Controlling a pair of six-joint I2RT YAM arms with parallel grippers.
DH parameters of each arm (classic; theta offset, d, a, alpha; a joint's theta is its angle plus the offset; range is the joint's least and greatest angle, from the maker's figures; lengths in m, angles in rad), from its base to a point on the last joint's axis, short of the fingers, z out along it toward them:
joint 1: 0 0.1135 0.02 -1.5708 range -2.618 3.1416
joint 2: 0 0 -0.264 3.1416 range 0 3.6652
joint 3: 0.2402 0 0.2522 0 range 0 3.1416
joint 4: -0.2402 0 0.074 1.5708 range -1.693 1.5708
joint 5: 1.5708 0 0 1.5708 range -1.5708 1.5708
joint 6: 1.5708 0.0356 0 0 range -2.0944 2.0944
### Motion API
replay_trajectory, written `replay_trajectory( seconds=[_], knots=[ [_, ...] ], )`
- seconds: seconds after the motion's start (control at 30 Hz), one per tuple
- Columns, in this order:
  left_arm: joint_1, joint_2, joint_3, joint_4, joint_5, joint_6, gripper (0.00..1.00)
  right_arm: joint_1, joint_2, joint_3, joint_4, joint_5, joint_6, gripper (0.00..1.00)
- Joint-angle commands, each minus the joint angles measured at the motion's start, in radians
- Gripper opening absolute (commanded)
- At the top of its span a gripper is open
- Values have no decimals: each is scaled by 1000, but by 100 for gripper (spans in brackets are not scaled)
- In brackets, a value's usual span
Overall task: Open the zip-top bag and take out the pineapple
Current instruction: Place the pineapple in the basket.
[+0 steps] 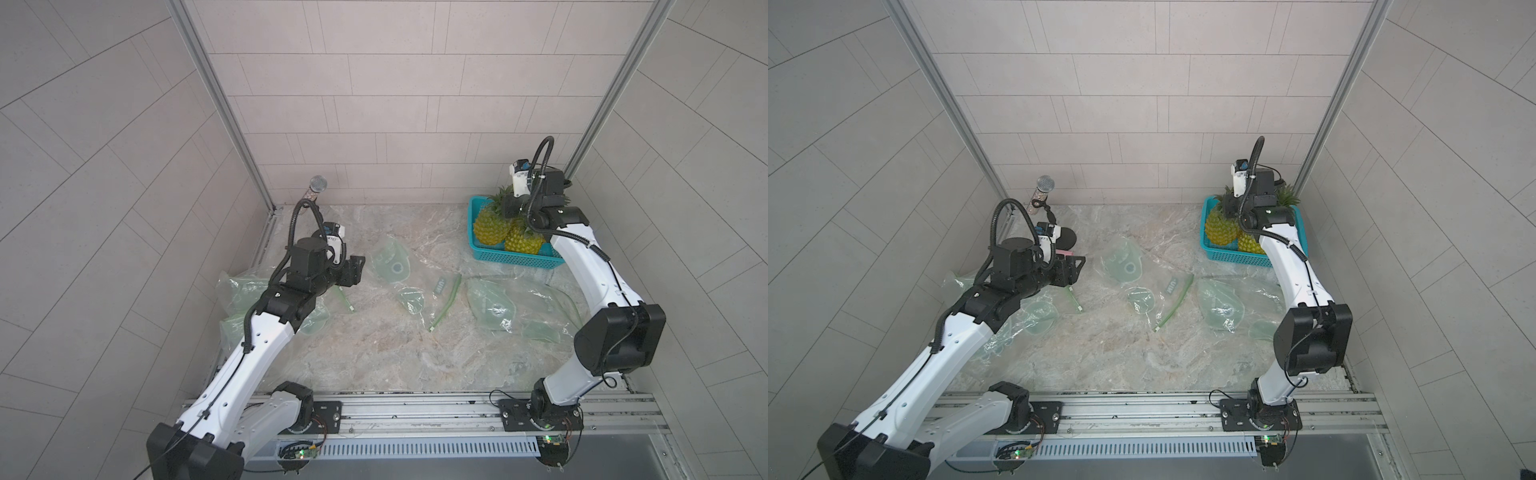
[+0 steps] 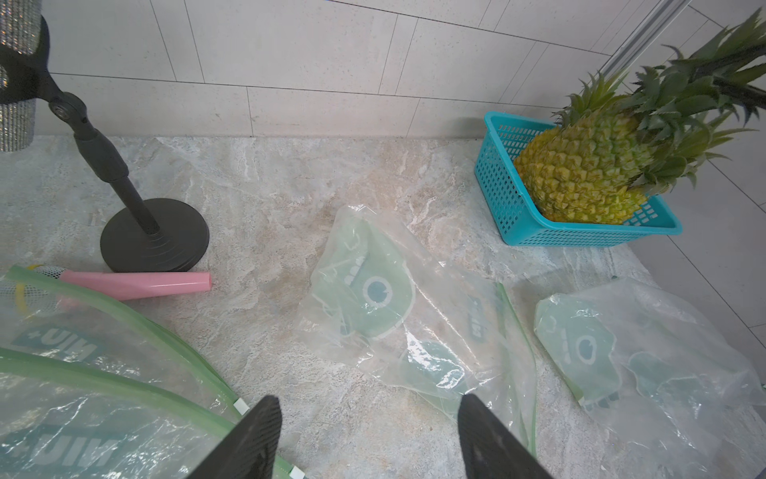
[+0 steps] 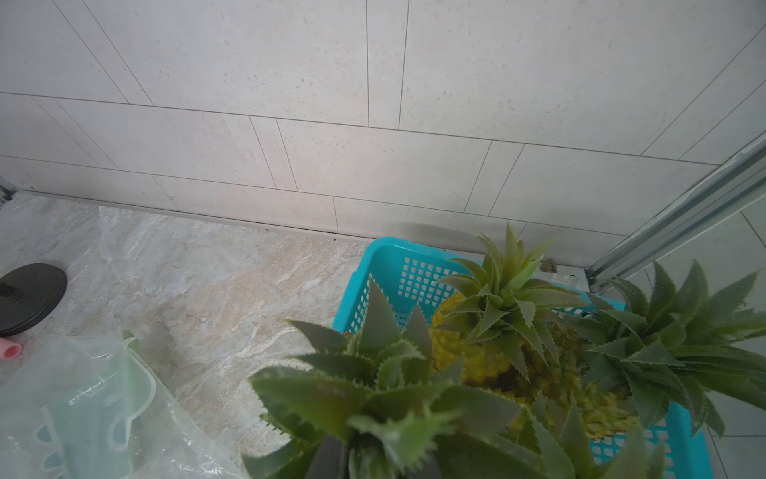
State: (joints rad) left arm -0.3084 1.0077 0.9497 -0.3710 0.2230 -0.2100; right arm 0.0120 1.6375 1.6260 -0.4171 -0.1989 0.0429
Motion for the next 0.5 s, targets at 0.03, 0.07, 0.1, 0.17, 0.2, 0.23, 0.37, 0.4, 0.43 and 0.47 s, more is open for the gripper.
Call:
replay_trajectory(
  seconds=[0.03,0.07,0.1,0.17,0.2,0.23,0.37,0.4,0.43,0.47],
  knots=[
    [7,-17,-14,23,-9,4,72,-3,4,77,84,9,-21,0],
    [9,-17,-14,23,-7,4,72,-3,10,81,81,9,-23,0],
    [9,-18,-12,23,-6,4,72,-3,16,85,77,7,-23,0],
    [9,-18,-13,23,-5,4,72,-3,30,94,67,10,-24,0],
    [11,-18,-13,23,-5,4,72,-2,37,98,61,11,-22,0],
    [12,-18,-14,23,-7,4,72,-4,44,100,57,10,-22,0],
    [15,-17,-14,23,-5,2,72,-4,76,109,33,16,-16,0],
    [16,-17,-14,21,-4,1,72,-4,86,112,26,19,-13,0],
    [17,-15,-14,21,-5,1,72,-5,94,117,15,19,-10,0],
    [17,-16,-13,21,-5,0,72,-3,103,121,6,18,-11,0]
  ],
)
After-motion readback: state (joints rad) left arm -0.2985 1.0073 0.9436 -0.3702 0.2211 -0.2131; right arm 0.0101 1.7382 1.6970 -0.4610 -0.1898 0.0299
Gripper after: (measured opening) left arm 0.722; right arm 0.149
